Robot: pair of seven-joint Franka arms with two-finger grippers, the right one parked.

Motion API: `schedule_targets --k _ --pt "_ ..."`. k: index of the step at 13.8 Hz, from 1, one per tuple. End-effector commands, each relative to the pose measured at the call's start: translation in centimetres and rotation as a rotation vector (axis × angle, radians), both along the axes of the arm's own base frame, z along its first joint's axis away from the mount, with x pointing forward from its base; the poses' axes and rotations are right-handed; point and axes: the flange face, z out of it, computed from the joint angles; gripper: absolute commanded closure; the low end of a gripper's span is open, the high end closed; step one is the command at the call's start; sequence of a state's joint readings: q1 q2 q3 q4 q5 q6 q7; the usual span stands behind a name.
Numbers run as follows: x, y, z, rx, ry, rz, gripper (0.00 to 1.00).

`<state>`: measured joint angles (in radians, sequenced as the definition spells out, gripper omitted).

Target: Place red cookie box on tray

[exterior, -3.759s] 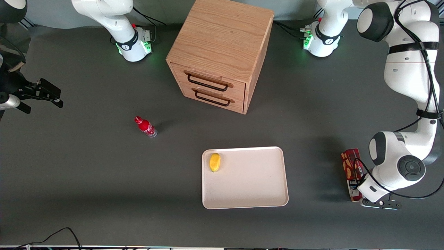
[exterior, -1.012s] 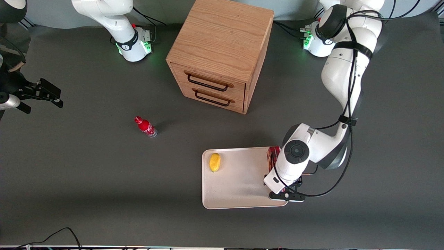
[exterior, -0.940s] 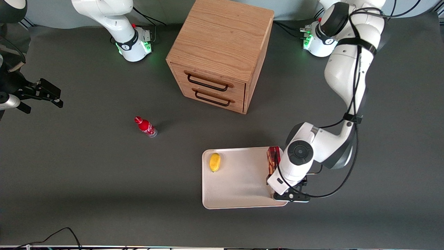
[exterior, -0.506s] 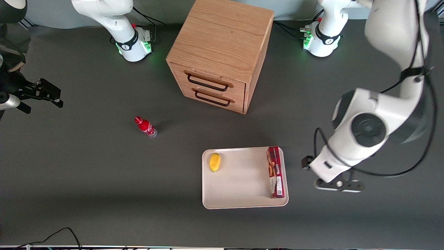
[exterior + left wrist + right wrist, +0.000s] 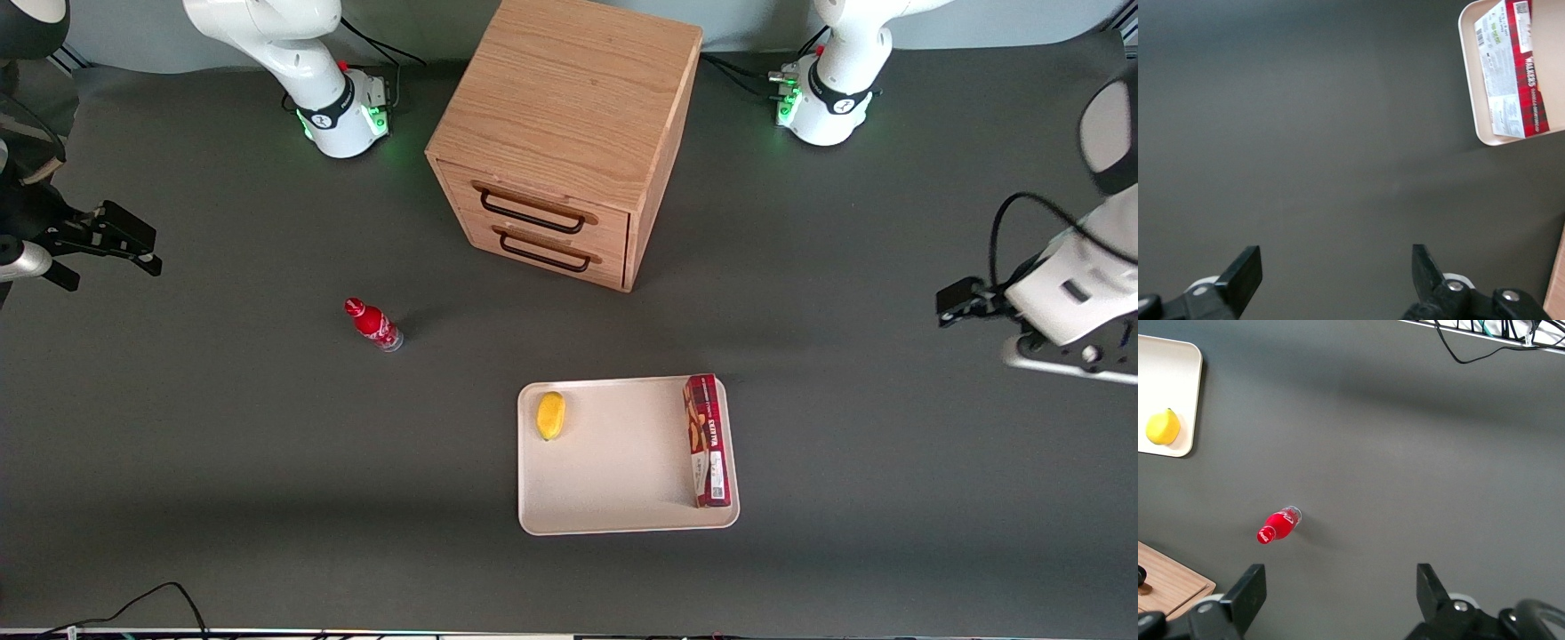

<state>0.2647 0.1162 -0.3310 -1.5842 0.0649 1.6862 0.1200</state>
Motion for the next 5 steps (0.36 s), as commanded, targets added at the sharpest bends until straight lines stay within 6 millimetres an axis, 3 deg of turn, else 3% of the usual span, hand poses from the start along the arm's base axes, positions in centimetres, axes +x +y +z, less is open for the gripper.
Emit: schedule_targets --k 1,3,5 --pt "-4.5 -0.5 2.1 0.000 -0.034 -0.029 0.00" --pt "-5.1 -1.2 3.5 0.002 -0.044 -0.036 0.00" --pt "-4.1 -2.2 5.0 -0.013 -0.078 -0.026 0.00"
